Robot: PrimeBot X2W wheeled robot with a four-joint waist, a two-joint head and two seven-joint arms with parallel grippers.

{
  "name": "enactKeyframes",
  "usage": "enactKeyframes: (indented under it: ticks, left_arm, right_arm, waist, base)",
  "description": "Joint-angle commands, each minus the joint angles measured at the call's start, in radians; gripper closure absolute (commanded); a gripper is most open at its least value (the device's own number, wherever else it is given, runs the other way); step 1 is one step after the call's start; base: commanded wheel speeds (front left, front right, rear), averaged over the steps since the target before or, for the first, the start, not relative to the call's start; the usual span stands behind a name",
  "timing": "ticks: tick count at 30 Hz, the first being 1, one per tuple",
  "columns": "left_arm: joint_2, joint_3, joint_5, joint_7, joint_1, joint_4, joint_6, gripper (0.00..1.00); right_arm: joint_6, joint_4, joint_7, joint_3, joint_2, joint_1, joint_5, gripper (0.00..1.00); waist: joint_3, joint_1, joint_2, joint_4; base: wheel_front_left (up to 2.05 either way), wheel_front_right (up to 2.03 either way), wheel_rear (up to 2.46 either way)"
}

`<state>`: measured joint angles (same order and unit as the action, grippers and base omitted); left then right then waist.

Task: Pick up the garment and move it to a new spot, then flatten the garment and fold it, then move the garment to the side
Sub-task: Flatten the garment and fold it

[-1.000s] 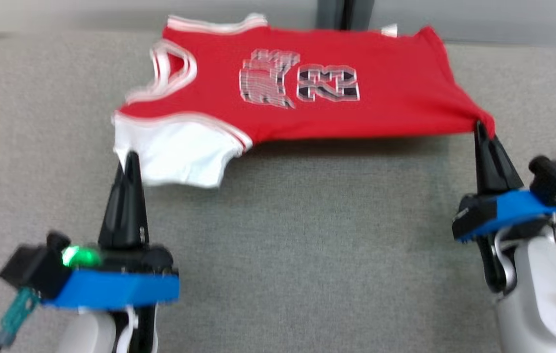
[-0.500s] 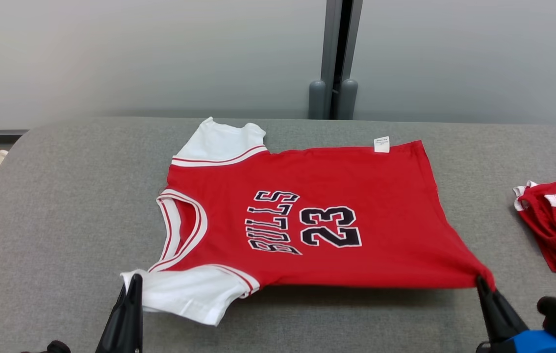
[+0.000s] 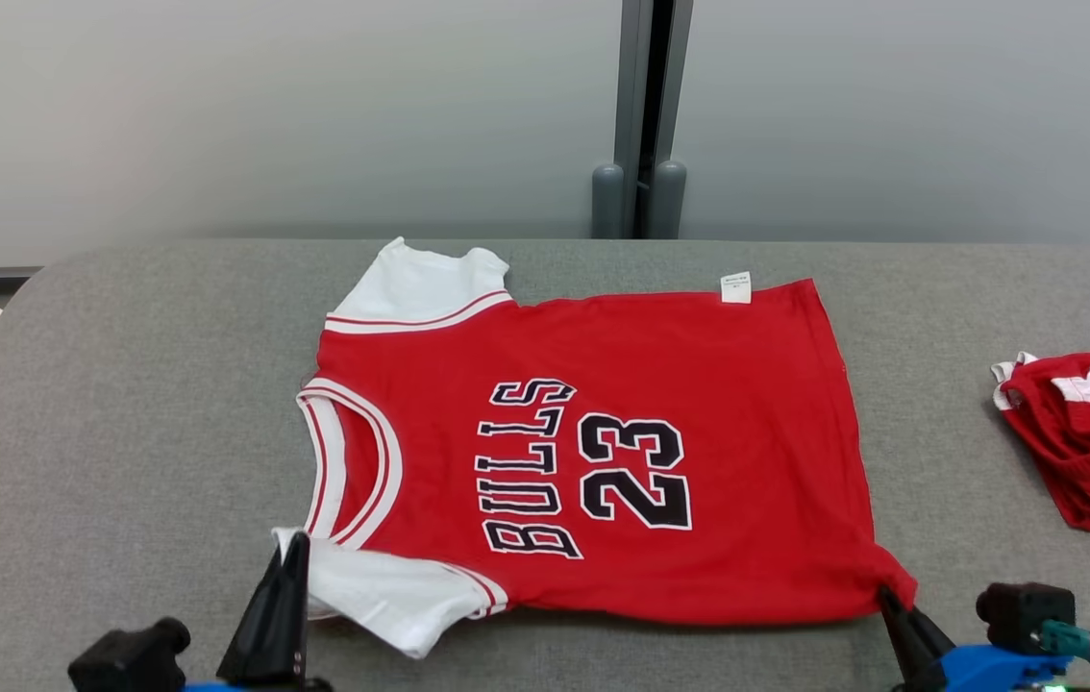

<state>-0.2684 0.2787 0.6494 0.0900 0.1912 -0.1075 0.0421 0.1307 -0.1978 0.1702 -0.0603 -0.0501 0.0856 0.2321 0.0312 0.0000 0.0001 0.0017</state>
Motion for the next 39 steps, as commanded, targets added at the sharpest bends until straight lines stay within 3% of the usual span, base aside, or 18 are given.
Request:
enactKeyframes:
  ticks: [1,7,16,26,27,28,29,30,39]
  left_arm:
    - [0.002,0.002,-0.002,0.01,-0.051,0.033,-0.012,1.0]
    - [0.025,0.027,-0.043,0.045,-0.236,0.172,-0.052,1.0]
    - [0.084,0.059,-0.118,0.13,-0.501,0.422,-0.075,1.0]
    - [0.124,0.053,-0.182,0.174,-0.634,0.605,-0.094,1.0]
    - [0.132,0.034,-0.195,0.175,-0.65,0.616,-0.09,0.96]
    - [0.132,0.034,-0.195,0.175,-0.65,0.616,-0.09,0.96]
    - [0.135,0.024,-0.207,0.176,-0.657,0.608,-0.087,0.64]
    - [0.14,0.011,-0.218,0.175,-0.657,0.597,-0.088,0.0]
    - [0.178,-0.085,-0.276,0.176,-0.571,0.536,-0.122,0.0]
  right_arm:
    - [0.0,-0.025,-0.008,0.004,-0.001,-0.038,-0.002,1.0]
    - [0.0,-0.1,-0.035,-0.006,-0.001,-0.131,-0.005,1.0]
    - [0.0,-0.173,-0.098,-0.033,-0.001,-0.262,-0.005,1.0]
    - [0.0,-0.236,-0.148,-0.012,-0.001,-0.331,-0.002,1.0]
    - [0.0,-0.237,-0.169,-0.006,-0.001,-0.341,-0.005,0.52]
    - [0.0,-0.237,-0.169,-0.006,-0.001,-0.341,-0.005,0.52]
    - [0.0,-0.233,-0.184,0.003,-0.001,-0.347,-0.005,0.0]
    - [0.0,-0.23,-0.202,0.008,-0.001,-0.354,-0.001,0.0]
    - [0.0,-0.226,-0.284,0.008,-0.001,-0.36,-0.029,0.0]
  waist:
    - [0.006,0.0,-0.0001,0.003]
    - [0.035,0.0,-0.0001,0.017]
    - [0.112,0.0,-0.0001,0.015]
    - [0.169,0.0,-0.0001,0.009]
    - [0.174,0.0,-0.0001,0.009]
    - [0.174,0.0,-0.0001,0.009]
    - [0.177,0.0,-0.0001,0.009]
    - [0.179,0.0,-0.0001,0.009]
    - [0.164,0.0,-0.0001,0.012]
  base:
    - [0.0,0.0,0.0]
    - [0.0,0.0,0.0]
    - [0.0,0.0,0.0]
    - [0.0,0.0,0.0]
    - [0.0,0.0,0.0]
    - [0.0,0.0,0.0]
    - [0.0,0.0,0.0]
    - [0.0,0.0,0.0]
    - [0.0,0.0,0.0]
